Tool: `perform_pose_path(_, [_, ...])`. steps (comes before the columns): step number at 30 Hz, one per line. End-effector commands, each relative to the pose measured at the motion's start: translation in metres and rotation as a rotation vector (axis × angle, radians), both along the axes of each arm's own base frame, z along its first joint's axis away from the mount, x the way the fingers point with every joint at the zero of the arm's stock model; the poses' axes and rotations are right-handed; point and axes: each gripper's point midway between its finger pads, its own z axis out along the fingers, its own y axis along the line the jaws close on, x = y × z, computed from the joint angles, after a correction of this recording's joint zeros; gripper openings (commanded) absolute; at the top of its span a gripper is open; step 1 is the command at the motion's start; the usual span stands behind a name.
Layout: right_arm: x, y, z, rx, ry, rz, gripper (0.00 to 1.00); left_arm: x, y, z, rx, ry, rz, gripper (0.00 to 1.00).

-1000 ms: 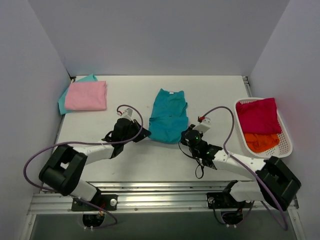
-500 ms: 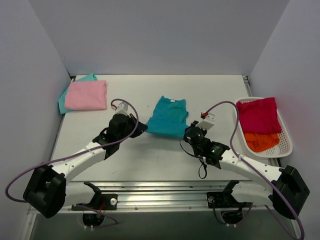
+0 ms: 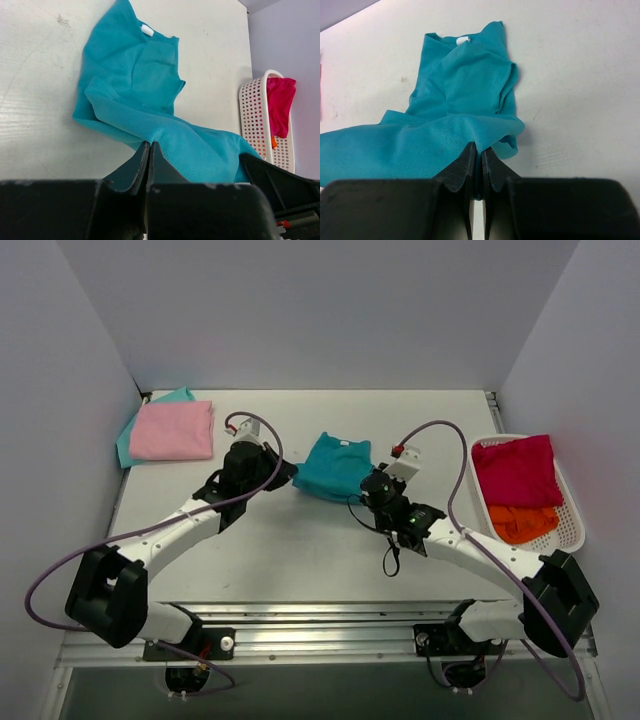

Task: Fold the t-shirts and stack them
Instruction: Fold the tshirt

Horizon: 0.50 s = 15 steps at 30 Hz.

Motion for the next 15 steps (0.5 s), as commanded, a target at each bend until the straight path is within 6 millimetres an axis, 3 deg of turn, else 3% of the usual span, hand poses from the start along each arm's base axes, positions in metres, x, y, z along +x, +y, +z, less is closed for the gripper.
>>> perform_pose_path(1, [0.019, -0.009, 0.009, -0.014, -0.028, -0.055, 0.00, 0.026, -0.002, 0.013, -0.017, -0.038, -0.006, 0.02])
perform_pose_path(3, [0.035, -0.013, 0.005, -0.008, -0.020, -0.078, 0.00, 0.043, -0.002, 0.021, -0.028, -0.056, -0.012, 0.03])
perform_pose_path(5, [0.051, -0.017, -0.010, -0.025, 0.012, -0.088, 0.00, 0.061, -0.004, 0.004, -0.009, -0.022, -0.023, 0.04])
perform_pose_path(6, [0.062, -0.018, -0.010, -0.016, 0.007, -0.097, 0.00, 0.078, -0.007, 0.023, -0.027, -0.060, -0.025, 0.04])
perform_pose_path(7, [0.083, -0.029, -0.019, -0.031, 0.029, -0.133, 0.00, 0.098, -0.003, -0.003, -0.007, -0.004, -0.019, 0.04])
perform_pose_path(9, [0.112, -0.033, -0.028, -0.030, 0.040, -0.147, 0.00, 0.131, -0.006, -0.006, -0.032, -0.003, -0.035, 0.04])
perform_pose_path(10, [0.145, -0.041, -0.036, -0.034, 0.059, -0.183, 0.00, 0.167, -0.010, -0.007, -0.061, -0.012, -0.063, 0.03])
perform_pose_path(11, [0.162, -0.044, -0.042, -0.035, 0.073, -0.193, 0.00, 0.186, -0.013, -0.010, -0.074, -0.012, -0.074, 0.05])
perform_pose_path(12, [0.177, -0.050, -0.051, -0.040, 0.104, -0.203, 0.00, 0.208, -0.020, -0.058, -0.066, 0.060, -0.097, 0.12])
perform_pose_path(13, [0.214, -0.057, -0.054, -0.030, 0.106, -0.242, 0.04, 0.243, -0.026, -0.004, -0.095, -0.041, -0.125, 0.24])
perform_pose_path(14, [0.229, -0.060, -0.058, -0.028, 0.112, -0.256, 0.49, 0.255, -0.031, -0.006, -0.092, -0.023, -0.157, 0.40])
perform_pose_path(15, [0.241, -0.059, -0.061, -0.042, 0.123, -0.225, 0.87, 0.267, -0.032, -0.003, -0.089, -0.025, -0.164, 0.94])
